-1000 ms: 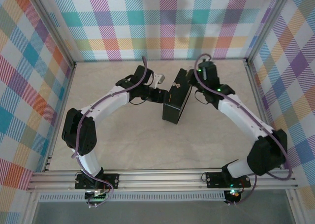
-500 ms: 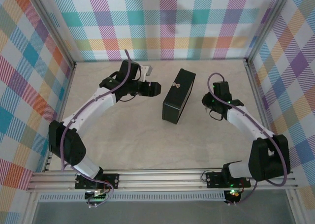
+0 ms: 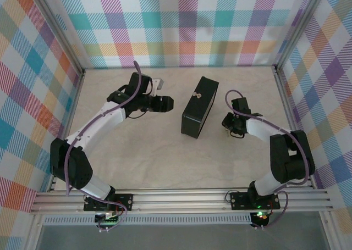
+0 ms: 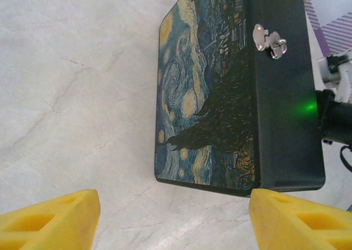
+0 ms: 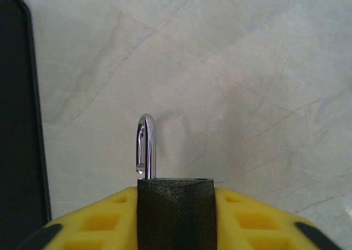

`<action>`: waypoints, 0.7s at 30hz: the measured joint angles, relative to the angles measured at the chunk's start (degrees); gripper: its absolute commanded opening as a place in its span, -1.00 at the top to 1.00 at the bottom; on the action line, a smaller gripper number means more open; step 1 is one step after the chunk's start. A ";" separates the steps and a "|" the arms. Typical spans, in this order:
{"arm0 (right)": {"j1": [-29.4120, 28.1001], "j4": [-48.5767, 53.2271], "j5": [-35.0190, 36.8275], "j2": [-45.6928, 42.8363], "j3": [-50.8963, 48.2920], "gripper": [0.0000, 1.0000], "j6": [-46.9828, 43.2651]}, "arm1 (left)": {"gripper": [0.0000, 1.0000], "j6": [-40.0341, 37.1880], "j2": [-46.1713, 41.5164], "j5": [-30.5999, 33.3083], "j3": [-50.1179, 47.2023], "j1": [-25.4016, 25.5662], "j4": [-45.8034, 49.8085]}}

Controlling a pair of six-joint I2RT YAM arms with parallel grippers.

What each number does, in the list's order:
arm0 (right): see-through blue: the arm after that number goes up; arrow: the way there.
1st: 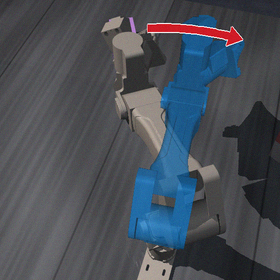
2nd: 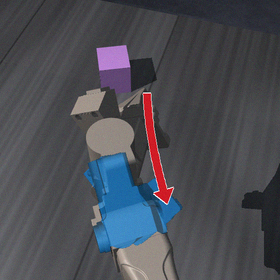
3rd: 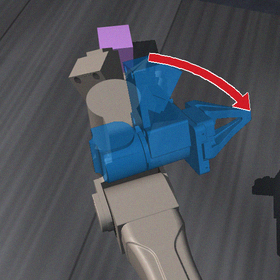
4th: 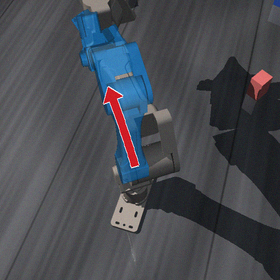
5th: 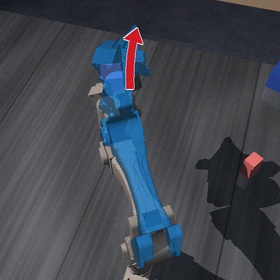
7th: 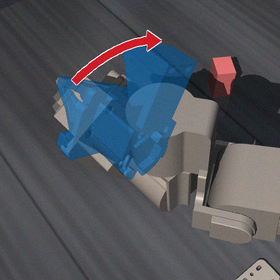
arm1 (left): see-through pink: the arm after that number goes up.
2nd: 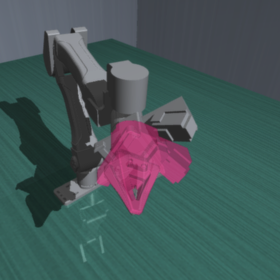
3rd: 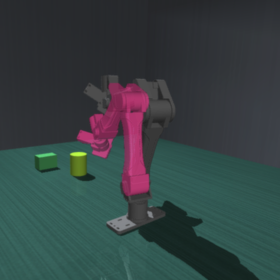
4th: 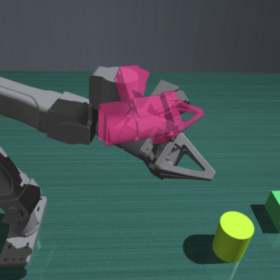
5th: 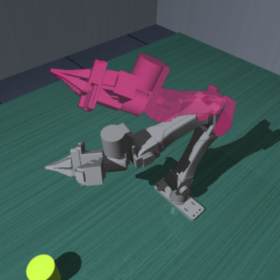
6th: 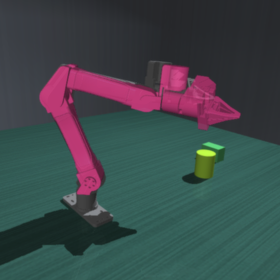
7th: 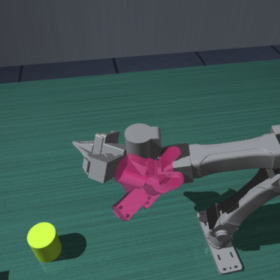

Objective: Unlock the padlock with the key

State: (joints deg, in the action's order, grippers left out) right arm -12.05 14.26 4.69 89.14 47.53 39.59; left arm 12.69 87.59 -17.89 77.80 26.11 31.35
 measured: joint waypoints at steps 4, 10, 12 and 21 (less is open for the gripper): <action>0.15 0.46 -1.27 0.50 0.31 -0.24 -1.38 | -0.45 -0.02 -1.01 -0.07 0.00 -0.07 0.02; 0.13 5.86 -5.73 -0.52 6.78 -0.99 -5.38 | -0.45 0.00 -1.05 -0.07 -0.26 -0.13 -0.17; -0.02 7.26 -7.37 -1.88 9.68 -0.99 -6.05 | -0.45 0.17 -1.03 -0.20 -0.70 -0.28 -0.44; -2.84 8.39 -11.34 -5.88 17.40 -0.99 -4.28 | -0.43 1.90 0.09 -2.89 -3.28 -0.50 -3.23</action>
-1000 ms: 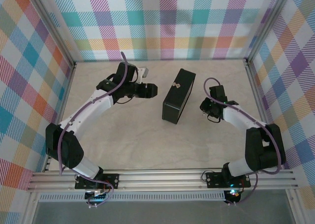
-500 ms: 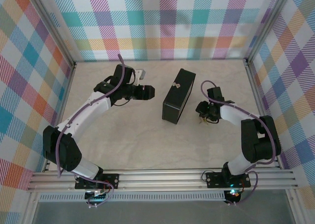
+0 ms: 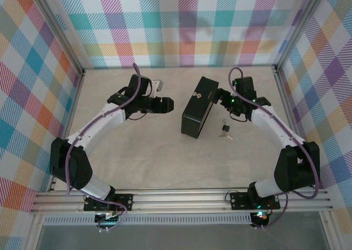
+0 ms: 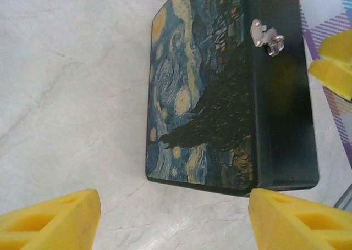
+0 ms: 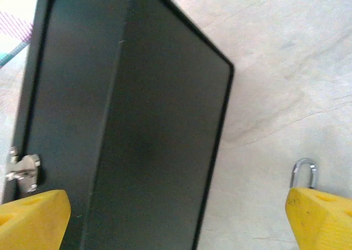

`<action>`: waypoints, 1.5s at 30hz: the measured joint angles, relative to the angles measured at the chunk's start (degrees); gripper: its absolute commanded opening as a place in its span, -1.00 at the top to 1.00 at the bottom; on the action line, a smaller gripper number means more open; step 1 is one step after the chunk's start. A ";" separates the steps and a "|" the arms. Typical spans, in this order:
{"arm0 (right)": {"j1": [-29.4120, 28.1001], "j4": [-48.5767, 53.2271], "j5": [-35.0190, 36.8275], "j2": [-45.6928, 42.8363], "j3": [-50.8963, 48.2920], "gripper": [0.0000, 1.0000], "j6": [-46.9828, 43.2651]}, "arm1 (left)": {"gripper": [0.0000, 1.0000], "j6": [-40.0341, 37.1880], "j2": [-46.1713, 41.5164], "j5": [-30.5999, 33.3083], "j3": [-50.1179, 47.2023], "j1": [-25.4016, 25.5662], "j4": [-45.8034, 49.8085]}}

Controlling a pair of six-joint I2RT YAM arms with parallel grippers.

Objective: Unlock the padlock with the key

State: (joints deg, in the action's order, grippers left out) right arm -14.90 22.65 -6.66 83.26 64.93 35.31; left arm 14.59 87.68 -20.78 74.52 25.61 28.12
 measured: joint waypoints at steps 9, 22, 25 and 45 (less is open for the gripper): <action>-10.60 3.89 5.86 0.02 1.95 -0.99 6.38 | -0.44 1.07 0.79 0.59 -1.77 -0.04 -0.90; -16.81 10.62 14.84 3.93 10.64 -1.00 9.75 | -0.44 2.47 1.53 1.97 -4.92 -0.24 -3.67; -17.44 12.11 15.80 6.23 12.31 -0.99 9.73 | -0.44 2.78 1.53 1.97 -5.92 -0.26 -4.55; -19.65 15.67 18.71 14.43 19.47 -0.99 9.64 | -0.44 3.85 1.29 2.01 -10.62 -0.26 -6.29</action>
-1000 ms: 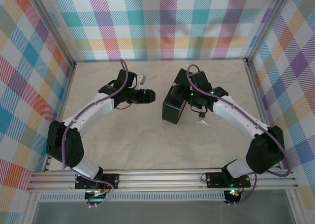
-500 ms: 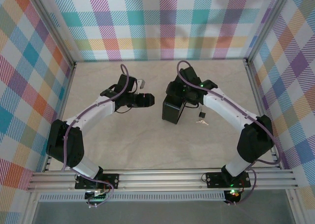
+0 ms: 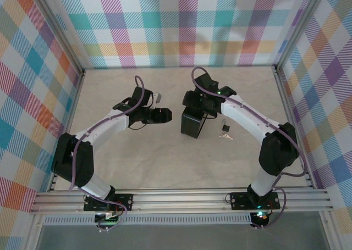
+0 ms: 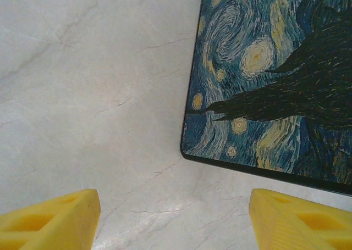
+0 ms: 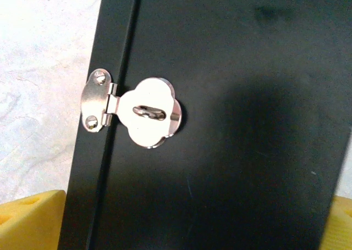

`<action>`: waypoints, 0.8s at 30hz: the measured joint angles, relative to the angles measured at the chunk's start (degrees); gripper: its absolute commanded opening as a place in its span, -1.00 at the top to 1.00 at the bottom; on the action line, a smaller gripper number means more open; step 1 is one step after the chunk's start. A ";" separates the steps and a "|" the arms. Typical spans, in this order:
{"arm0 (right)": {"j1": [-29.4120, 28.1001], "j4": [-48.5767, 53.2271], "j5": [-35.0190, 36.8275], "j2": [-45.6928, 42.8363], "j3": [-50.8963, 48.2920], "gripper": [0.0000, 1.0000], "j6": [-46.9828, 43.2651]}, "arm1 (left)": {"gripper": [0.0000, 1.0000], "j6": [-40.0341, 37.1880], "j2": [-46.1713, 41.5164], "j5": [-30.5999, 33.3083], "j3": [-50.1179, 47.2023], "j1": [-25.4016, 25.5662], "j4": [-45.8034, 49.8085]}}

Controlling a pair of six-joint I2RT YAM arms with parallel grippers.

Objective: Unlock the padlock with the key

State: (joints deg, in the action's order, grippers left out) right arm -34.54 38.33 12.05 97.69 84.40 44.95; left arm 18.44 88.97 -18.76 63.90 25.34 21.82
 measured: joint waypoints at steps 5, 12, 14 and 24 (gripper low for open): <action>0.00 0.35 0.59 0.44 0.48 -0.99 -0.35 | -0.43 -0.09 -0.37 0.00 -0.02 0.00 0.07; 1.60 -6.08 -3.28 -2.49 -5.38 -0.94 -0.39 | -0.40 -1.55 -2.03 -0.17 0.00 0.04 0.70; 2.89 -9.25 -6.38 -4.59 -8.83 -0.93 -0.70 | -0.39 -1.79 -2.64 -0.50 0.00 0.42 0.68; 9.81 -23.78 -20.44 -12.98 -22.97 -0.94 -0.72 | -0.36 -1.99 -2.51 -1.16 1.05 3.93 1.05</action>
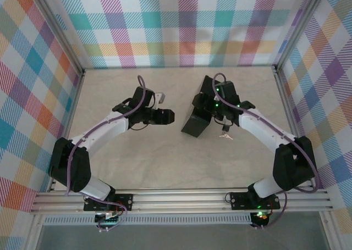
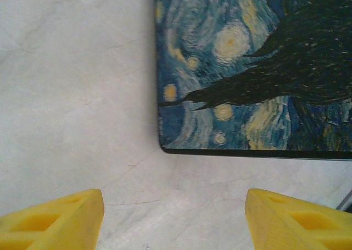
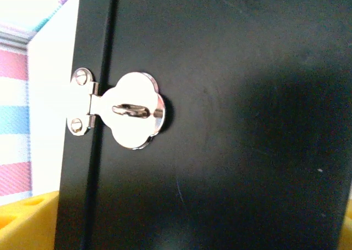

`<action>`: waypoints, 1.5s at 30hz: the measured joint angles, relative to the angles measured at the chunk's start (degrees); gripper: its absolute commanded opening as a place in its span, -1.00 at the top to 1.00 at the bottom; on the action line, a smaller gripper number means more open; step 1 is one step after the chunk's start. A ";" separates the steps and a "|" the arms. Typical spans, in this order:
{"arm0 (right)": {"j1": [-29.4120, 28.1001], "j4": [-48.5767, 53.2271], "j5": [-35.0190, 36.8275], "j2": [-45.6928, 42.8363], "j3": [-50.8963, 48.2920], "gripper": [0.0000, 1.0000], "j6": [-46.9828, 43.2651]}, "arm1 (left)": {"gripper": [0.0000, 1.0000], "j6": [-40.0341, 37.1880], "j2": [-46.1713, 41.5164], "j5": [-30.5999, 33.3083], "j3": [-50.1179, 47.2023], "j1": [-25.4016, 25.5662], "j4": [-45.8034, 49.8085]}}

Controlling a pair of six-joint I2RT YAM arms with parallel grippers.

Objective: Unlock the padlock with the key

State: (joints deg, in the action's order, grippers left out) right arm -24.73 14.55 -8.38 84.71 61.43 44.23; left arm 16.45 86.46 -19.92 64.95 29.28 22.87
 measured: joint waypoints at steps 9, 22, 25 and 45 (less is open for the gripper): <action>2.38 -11.80 -14.80 -0.79 -7.96 -0.97 0.39 | -0.35 0.31 7.52 3.63 7.56 3.91 0.63; 5.27 -13.25 -22.77 0.15 -10.14 -0.99 0.02 | -0.32 4.22 16.94 6.51 10.67 0.24 -1.92; 5.31 -11.13 -21.79 0.33 -10.14 -0.99 -0.74 | -0.30 5.33 18.95 6.73 10.97 0.13 -3.32; 6.34 -8.09 -23.28 11.69 -4.24 -0.99 -4.98 | -0.29 6.27 18.40 12.59 7.48 -1.97 -8.22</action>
State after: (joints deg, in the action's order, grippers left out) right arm -18.39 6.46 -31.66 96.40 57.19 39.24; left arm 22.72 104.86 -7.33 72.42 27.31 14.66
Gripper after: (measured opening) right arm 0.996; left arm 0.645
